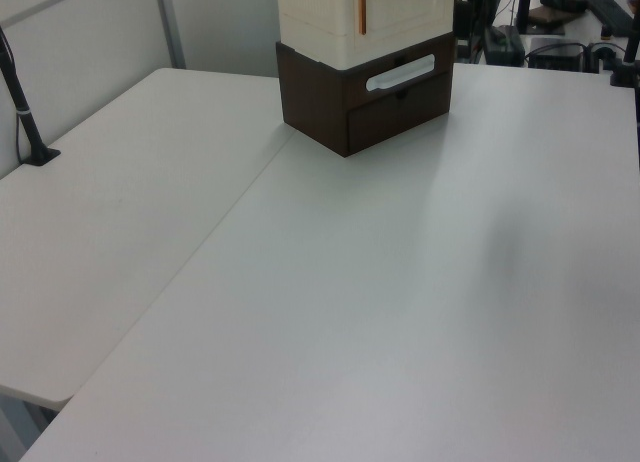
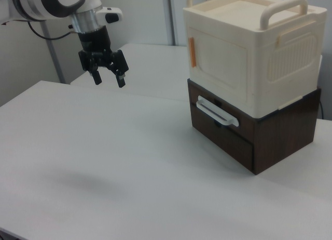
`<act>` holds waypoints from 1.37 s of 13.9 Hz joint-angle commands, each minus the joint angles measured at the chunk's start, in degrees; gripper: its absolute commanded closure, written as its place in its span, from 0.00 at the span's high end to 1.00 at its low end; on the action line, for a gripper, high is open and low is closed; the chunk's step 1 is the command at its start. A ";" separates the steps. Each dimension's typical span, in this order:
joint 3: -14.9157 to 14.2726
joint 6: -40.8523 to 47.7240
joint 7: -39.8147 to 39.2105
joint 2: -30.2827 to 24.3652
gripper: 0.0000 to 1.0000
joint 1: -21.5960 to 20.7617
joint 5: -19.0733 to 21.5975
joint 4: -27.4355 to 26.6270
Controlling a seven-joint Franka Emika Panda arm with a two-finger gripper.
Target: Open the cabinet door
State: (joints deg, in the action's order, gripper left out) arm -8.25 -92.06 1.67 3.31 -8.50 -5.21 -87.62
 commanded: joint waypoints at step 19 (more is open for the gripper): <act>-6.69 -49.17 37.00 19.19 1.00 2.70 -15.00 12.56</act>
State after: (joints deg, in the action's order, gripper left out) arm -14.38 -137.55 37.13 20.81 -5.95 -18.90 -76.62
